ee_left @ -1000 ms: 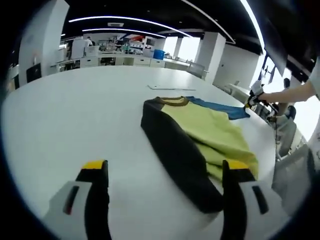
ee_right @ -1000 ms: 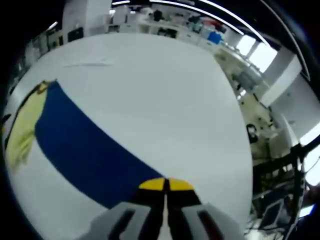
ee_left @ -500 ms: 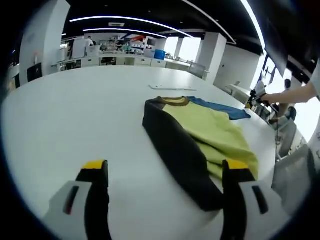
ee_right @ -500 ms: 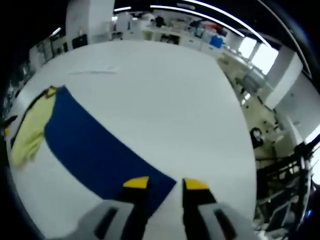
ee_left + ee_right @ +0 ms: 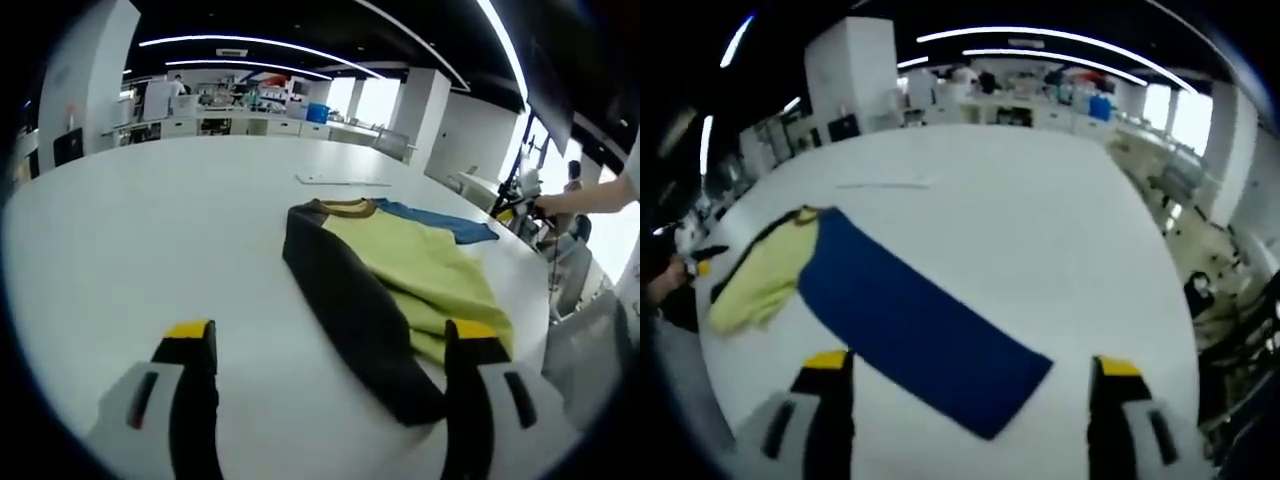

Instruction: Fold the garment on the visible template until the final outline fits inside the template.

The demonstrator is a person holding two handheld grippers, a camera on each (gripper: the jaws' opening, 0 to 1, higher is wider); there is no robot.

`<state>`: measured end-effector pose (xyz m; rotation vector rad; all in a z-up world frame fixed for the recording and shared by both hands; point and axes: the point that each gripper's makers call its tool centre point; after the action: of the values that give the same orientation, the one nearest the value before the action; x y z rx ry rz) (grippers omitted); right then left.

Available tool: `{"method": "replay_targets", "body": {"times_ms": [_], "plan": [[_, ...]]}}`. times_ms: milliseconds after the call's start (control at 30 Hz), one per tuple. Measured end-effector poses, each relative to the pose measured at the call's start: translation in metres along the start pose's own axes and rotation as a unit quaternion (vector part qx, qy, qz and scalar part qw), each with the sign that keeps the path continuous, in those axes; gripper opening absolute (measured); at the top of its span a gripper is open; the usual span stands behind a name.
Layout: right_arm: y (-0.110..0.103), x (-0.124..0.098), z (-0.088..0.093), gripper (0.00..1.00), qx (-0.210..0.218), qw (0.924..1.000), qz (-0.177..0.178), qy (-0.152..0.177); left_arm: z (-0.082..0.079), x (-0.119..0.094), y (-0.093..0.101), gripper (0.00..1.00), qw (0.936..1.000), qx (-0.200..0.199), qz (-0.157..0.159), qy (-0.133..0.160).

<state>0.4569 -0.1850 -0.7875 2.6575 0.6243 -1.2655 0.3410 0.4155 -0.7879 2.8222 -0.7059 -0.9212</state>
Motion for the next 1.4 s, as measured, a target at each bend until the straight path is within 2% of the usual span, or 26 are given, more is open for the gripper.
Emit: {"method": "replay_targets", "body": {"times_ms": [333,433,633,700,767,800,900,1100,1300,1400], "plan": [[-0.011,-0.009,-0.008,0.99,0.000,0.9996,-0.011,0.027,-0.006,-0.003,0.005,0.92,1.0000,-0.003,0.004,0.008],[-0.020,-0.014,-0.012,0.99,-0.001,0.9990,-0.019,0.039,-0.005,-0.004,0.006,0.92,1.0000,-0.003,0.005,0.007],[-0.041,-0.018,-0.016,0.99,-0.029,0.9978,-0.038,0.046,-0.003,-0.005,0.010,0.91,1.0000,0.000,0.009,0.003],[-0.041,-0.019,-0.017,0.99,-0.031,0.9974,-0.041,0.050,-0.002,-0.006,0.010,0.90,0.9999,-0.002,0.010,0.003],[-0.052,-0.023,-0.018,0.99,-0.033,0.9966,-0.047,0.058,-0.001,-0.007,0.011,0.90,0.9999,-0.002,0.011,0.002],[-0.065,-0.029,-0.018,0.99,-0.037,0.9963,-0.050,0.059,0.000,-0.008,0.012,0.90,0.9999,-0.003,0.012,0.000],[-0.075,-0.033,-0.022,0.99,-0.043,0.9949,-0.059,0.070,0.005,-0.010,0.015,0.88,0.9998,0.001,0.016,-0.007],[-0.107,-0.049,-0.026,0.99,-0.056,0.9912,-0.080,0.090,0.014,-0.014,0.016,0.83,0.9997,-0.012,0.019,-0.010],[-0.132,-0.064,-0.027,0.99,-0.073,0.9882,-0.089,0.101,0.027,-0.019,0.026,0.81,0.9994,-0.020,0.025,-0.014],[-0.135,-0.069,-0.030,0.99,-0.075,0.9863,-0.097,0.110,0.033,-0.021,0.027,0.80,0.9992,-0.024,0.028,-0.014]]}}
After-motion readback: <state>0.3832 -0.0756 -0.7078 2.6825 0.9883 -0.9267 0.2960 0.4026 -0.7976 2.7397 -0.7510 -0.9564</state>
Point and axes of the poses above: the point that each gripper's makers call its tool centre point, and the gripper's own axes: x roughly forward along the fingers, y roughly to its right, z roughly out of its underside, and after that the axes turned 3 degrees about -y, right-handed
